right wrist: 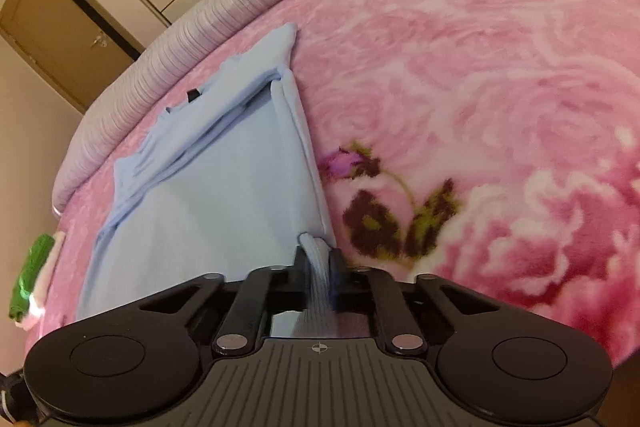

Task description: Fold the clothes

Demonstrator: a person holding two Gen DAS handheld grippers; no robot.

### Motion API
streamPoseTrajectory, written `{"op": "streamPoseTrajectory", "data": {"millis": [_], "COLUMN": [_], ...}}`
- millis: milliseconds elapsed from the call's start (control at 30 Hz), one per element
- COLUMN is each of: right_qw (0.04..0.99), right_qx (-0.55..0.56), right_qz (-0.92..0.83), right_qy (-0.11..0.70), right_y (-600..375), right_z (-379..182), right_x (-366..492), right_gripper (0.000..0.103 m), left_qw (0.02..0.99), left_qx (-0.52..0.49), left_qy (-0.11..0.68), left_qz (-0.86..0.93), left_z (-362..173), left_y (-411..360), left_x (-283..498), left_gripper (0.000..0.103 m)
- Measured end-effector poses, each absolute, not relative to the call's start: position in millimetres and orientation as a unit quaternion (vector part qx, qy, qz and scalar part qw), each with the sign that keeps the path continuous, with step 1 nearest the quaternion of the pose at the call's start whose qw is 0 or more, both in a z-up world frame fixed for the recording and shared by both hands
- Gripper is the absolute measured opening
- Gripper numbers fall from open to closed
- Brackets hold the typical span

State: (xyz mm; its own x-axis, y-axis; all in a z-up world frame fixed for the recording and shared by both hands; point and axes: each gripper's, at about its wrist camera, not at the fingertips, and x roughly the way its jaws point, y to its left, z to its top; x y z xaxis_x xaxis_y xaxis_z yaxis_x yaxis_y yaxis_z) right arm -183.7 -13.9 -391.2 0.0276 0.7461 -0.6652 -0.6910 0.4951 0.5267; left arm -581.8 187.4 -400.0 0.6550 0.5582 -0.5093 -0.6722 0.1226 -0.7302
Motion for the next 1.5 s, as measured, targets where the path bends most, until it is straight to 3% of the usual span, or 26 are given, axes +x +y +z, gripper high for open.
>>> {"op": "streamPoseTrajectory", "data": {"millis": [167, 367, 500, 600, 733, 833, 933, 1100, 1167, 1233, 1333, 1500], "right_qw": [0.716, 0.717, 0.742, 0.784, 0.796, 0.780, 0.782, 0.784, 0.792, 0.799, 0.806, 0.798], "right_qx": [0.028, 0.031, 0.011, -0.051, -0.086, -0.119, -0.157, -0.172, -0.166, -0.169, -0.168, -0.170], "right_qz": [0.512, 0.488, 0.473, 0.470, 0.490, 0.500, 0.483, 0.471, 0.479, 0.483, 0.489, 0.494], "right_qy": [0.474, 0.497, 0.475, 0.403, 0.346, 0.356, 0.363, 0.366, 0.340, 0.316, 0.286, 0.302], "right_y": [-35.7, -77.0, -84.9, -81.5, -69.2, -57.1, -60.2, -75.0, -80.5, -82.9, -87.0, -95.5], "right_z": [-377.8, -402.7, -383.5, -357.6, -352.0, -375.6, -394.6, -380.2, -366.0, -352.9, -337.4, -336.3], "right_x": [-193.0, -205.5, -215.1, -237.1, -265.6, -280.7, -292.6, -310.5, -319.9, -328.9, -338.3, -347.7], "right_gripper": [0.005, 0.005, 0.009, 0.016, 0.033, 0.036, 0.037, 0.038, 0.046, 0.073, 0.075, 0.075], "left_qw": [0.767, 0.752, 0.733, 0.742, 0.755, 0.741, 0.724, 0.719, 0.726, 0.734, 0.738, 0.734], "left_qx": [-0.476, -0.459, -0.448, -0.367, -0.347, -0.353, -0.318, -0.309, -0.307, -0.293, -0.272, -0.263], "left_qy": [0.060, 0.120, 0.130, 0.154, 0.167, 0.230, 0.271, 0.308, 0.304, 0.305, 0.310, 0.313], "left_qz": [0.426, 0.457, 0.495, 0.540, 0.530, 0.523, 0.549, 0.541, 0.535, 0.532, 0.534, 0.542], "left_z": [-367.3, -383.0, -370.7, -336.5, -326.8, -346.9, -359.3, -345.6, -335.4, -326.4, -316.8, -311.1], "left_y": [159.4, 112.6, 99.1, 90.0, 92.9, 94.0, 75.4, 48.9, 39.5, 30.4, 19.3, 1.8], "left_x": [-584.7, -582.5, -583.6, -573.8, -546.0, -509.8, -488.0, -465.7, -455.6, -446.3, -433.2, -426.9], "left_gripper": [0.003, 0.003, 0.002, 0.003, 0.015, 0.026, 0.027, 0.027, 0.030, 0.034, 0.034, 0.039]}}
